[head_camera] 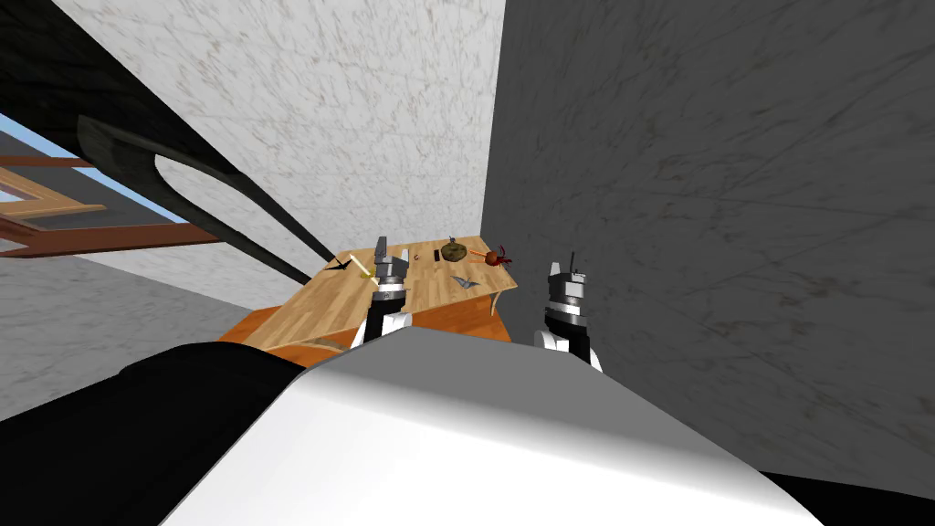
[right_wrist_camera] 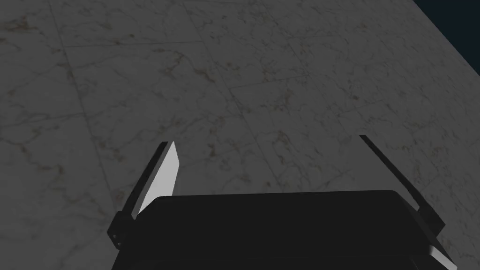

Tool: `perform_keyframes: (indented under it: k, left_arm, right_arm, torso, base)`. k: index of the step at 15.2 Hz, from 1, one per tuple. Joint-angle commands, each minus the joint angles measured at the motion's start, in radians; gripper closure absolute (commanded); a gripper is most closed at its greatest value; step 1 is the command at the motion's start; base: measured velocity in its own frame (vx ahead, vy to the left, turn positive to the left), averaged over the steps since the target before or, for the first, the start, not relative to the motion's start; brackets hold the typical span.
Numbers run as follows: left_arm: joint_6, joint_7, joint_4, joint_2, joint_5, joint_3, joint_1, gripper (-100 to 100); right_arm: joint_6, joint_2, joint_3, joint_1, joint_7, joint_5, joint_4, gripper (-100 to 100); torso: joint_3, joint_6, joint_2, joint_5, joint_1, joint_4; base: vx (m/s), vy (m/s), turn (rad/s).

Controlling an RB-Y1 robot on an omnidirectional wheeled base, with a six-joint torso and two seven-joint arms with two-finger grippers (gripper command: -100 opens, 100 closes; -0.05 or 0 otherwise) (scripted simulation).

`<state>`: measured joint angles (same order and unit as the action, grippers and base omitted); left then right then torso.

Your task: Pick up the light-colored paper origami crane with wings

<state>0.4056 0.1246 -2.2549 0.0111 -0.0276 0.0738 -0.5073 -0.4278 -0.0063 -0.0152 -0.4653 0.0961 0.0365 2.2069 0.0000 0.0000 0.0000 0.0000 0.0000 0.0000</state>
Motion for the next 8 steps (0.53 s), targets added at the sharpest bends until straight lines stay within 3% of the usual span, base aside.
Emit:
perform_keyframes:
  k: [1,5,6,8]
  left_arm:
    - [0.005,-0.008,0.037,-0.038,0.006,-0.002,0.014,-100]
    - [0.016,-0.029,0.130,-0.094,0.021,-0.007,0.047,-100]
    - [0.016,-0.029,0.130,-0.094,0.021,-0.007,0.047,-100]
    - [0.023,-0.044,0.193,-0.120,0.031,-0.011,0.069,-100]
  right_arm:
    - [0.000,0.000,0.000,0.000,0.000,0.000,0.000,0]
    - [0.000,0.000,0.000,0.000,0.000,0.000,0.000,0]
    - [0.000,0.000,0.000,0.000,0.000,0.000,0.000,0]
    - [0.000,0.000,0.000,0.000,0.000,0.000,0.000,0]
  torso:
    - [0.000,0.000,0.000,0.000,0.000,0.000]
    - [-0.001,0.000,-0.001,0.000,0.000,0.000]
    - [-0.001,0.000,-0.001,0.000,0.000,0.000]
    - [-0.001,0.000,-0.001,0.000,0.000,0.000]
  base:
    - [0.004,-0.005,-0.061]
    - [0.011,-0.010,-0.089]
    - [0.011,-0.010,-0.062]
    - [0.013,-0.012,-0.077]
